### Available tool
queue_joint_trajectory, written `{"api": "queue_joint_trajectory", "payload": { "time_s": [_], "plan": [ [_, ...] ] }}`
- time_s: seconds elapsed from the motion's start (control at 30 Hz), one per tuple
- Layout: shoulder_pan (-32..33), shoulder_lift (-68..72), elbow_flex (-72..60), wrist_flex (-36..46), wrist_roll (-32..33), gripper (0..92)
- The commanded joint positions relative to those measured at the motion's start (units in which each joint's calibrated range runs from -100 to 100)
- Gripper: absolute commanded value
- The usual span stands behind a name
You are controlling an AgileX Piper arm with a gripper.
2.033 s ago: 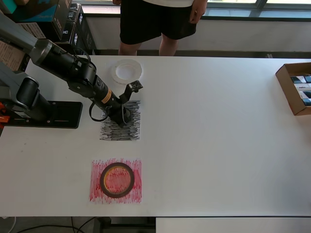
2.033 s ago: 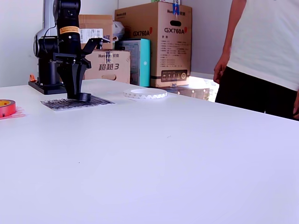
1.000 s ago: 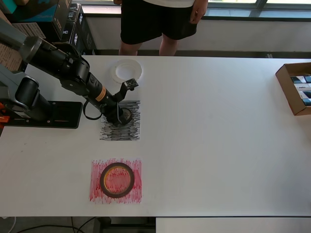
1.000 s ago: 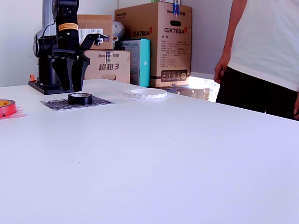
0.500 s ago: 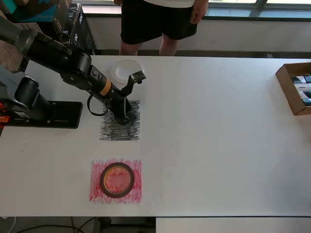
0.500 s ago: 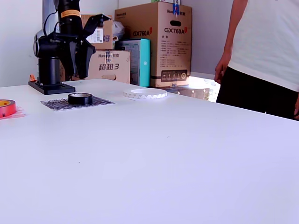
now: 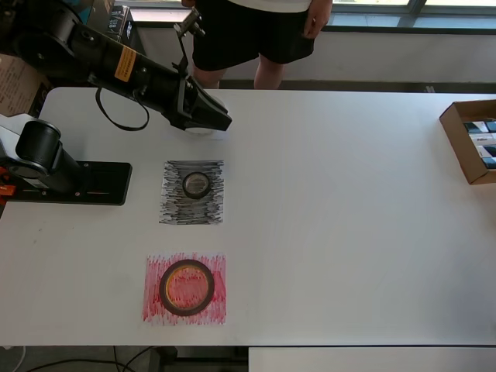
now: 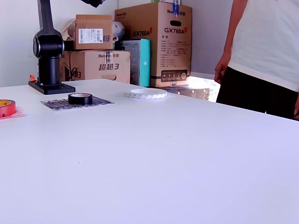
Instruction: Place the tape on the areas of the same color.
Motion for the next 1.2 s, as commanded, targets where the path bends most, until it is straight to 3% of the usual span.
{"api": "queue_joint_trajectory", "payload": {
  "time_s": [0.0, 0.33, 0.67, 0.83, 1.17],
  "plan": [
    [3.3, -14.11, 0.65, 0.46, 0.07, 21.8],
    [8.66, -40.96, 13.1, -0.14, -0.18, 0.2],
    [9.69, -63.22, 26.46, -0.22, -4.44, 0.0],
    [10.0, -69.02, 32.37, -0.22, -9.35, 0.0],
    [9.45, -77.35, 39.64, -0.39, -11.48, 0.0]
  ]
}}
